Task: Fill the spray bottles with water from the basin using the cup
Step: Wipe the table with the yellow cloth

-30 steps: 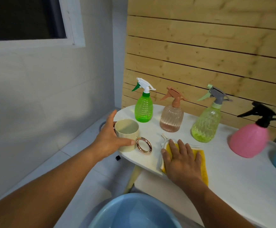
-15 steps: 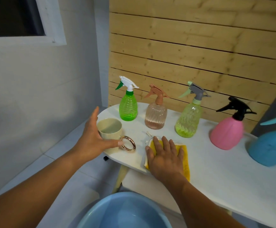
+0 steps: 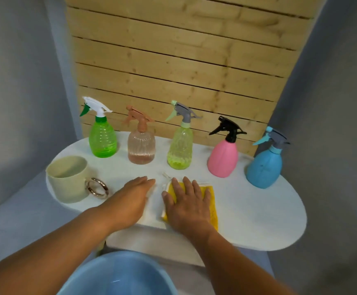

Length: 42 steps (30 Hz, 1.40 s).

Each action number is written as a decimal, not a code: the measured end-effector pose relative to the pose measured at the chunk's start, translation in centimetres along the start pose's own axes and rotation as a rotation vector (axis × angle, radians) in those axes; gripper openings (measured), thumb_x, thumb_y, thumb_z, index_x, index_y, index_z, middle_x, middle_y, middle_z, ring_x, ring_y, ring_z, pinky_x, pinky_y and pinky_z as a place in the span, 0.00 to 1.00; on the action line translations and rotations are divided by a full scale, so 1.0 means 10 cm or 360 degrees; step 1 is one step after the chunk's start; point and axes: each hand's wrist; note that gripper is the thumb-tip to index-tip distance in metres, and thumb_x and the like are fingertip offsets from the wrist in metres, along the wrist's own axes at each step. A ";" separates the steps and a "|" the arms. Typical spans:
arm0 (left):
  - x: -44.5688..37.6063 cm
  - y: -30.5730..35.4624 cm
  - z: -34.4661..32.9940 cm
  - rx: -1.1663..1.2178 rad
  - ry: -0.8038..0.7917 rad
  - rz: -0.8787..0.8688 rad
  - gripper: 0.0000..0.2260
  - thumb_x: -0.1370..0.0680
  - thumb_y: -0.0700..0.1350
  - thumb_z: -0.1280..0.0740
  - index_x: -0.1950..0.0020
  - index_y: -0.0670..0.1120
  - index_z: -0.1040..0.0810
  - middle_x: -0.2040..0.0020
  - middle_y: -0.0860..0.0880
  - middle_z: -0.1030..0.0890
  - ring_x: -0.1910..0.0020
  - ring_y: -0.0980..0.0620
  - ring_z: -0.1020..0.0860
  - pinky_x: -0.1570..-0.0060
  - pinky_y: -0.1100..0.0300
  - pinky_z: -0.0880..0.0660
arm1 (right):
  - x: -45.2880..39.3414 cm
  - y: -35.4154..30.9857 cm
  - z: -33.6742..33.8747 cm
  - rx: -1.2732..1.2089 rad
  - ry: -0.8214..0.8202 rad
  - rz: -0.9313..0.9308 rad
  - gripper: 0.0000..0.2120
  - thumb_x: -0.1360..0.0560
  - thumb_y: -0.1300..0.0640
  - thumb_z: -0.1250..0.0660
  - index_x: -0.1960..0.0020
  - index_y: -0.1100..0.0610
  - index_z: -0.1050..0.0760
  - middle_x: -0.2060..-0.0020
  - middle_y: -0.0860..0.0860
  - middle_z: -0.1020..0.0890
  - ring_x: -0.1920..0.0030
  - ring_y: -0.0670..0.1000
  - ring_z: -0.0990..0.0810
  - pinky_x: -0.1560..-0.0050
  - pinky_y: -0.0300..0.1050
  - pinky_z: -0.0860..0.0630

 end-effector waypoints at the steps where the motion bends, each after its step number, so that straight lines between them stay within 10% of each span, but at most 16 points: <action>1: -0.05 0.02 -0.07 -0.0066 -0.0116 0.0049 0.26 0.13 0.45 0.42 0.16 0.48 0.44 0.16 0.44 0.44 0.16 0.46 0.48 0.19 0.56 0.50 | 0.02 0.17 0.04 0.0024 0.0017 -0.0021 0.31 0.18 0.34 0.57 0.18 0.40 0.55 0.17 0.46 0.53 0.18 0.53 0.57 0.22 0.64 0.64; 14: -0.15 0.12 -0.01 -0.0459 -0.0423 0.0141 0.21 0.12 0.50 0.47 0.20 0.45 0.39 0.22 0.43 0.36 0.21 0.44 0.37 0.24 0.56 0.41 | 0.15 1.83 0.46 0.0160 0.0097 -0.0408 0.30 0.19 0.34 0.58 0.18 0.40 0.54 0.17 0.47 0.51 0.18 0.55 0.53 0.22 0.66 0.56; 42: -0.10 0.17 -0.03 -0.0456 -0.0354 0.0160 0.21 0.11 0.48 0.48 0.18 0.47 0.41 0.21 0.42 0.37 0.22 0.42 0.37 0.25 0.53 0.38 | 0.28 0.62 0.12 0.0040 -0.0025 -0.0202 0.31 0.17 0.37 0.59 0.17 0.45 0.58 0.17 0.50 0.58 0.18 0.57 0.62 0.24 0.68 0.67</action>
Point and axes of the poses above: each hand's wrist, its own x-axis away from the middle knuckle, its own z-axis out of the back of the hand, y = z × x
